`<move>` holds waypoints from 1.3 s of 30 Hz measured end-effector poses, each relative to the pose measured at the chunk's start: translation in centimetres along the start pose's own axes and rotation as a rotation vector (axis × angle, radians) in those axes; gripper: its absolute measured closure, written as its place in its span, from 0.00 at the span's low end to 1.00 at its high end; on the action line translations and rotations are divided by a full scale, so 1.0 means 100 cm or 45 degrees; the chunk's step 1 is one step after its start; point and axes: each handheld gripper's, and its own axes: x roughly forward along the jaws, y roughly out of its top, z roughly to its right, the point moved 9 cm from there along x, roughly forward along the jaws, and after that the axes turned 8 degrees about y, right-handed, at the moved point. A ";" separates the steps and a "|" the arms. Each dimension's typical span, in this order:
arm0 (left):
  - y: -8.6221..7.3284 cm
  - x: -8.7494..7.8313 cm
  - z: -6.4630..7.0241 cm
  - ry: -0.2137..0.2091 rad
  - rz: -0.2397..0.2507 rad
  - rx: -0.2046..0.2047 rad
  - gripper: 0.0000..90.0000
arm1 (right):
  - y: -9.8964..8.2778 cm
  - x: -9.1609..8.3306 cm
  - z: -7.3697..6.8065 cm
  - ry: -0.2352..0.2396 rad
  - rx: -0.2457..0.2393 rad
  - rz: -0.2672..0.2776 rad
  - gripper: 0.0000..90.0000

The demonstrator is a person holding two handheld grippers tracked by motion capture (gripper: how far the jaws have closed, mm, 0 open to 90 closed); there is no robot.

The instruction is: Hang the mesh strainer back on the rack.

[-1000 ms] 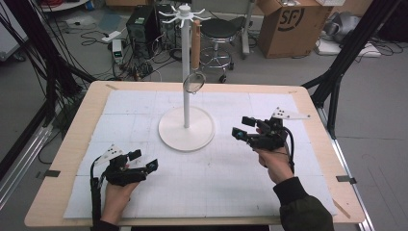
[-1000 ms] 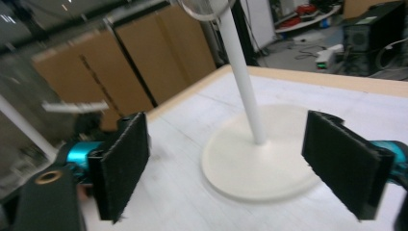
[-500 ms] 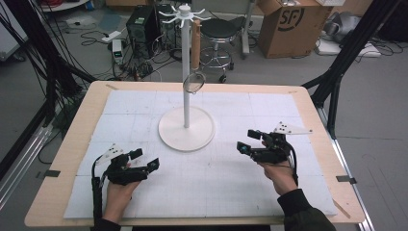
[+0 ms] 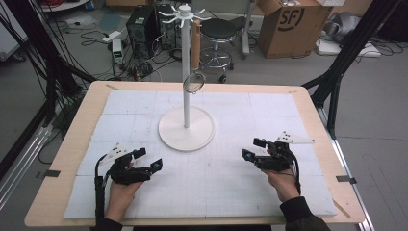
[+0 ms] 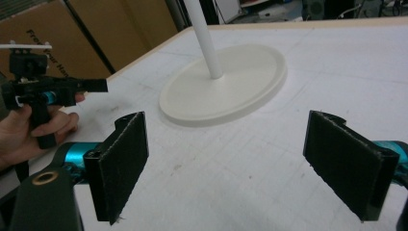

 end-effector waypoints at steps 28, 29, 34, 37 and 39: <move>-0.004 0.003 0.001 0.011 -0.036 0.026 0.07 | -0.023 -0.011 0.010 -0.034 0.089 0.050 0.16; -0.004 0.003 0.001 0.012 -0.038 0.025 0.07 | -0.023 -0.011 0.010 -0.032 0.086 0.052 0.16; -0.005 0.003 0.001 0.016 -0.042 0.031 0.07 | -0.023 -0.011 0.011 -0.024 0.092 0.065 0.16; -0.005 0.004 0.001 0.016 -0.044 0.034 0.07 | -0.023 -0.012 0.011 -0.024 0.099 0.068 0.16; -0.005 0.004 0.001 0.016 -0.042 0.030 0.07 | -0.023 -0.012 0.011 -0.025 0.098 0.068 0.16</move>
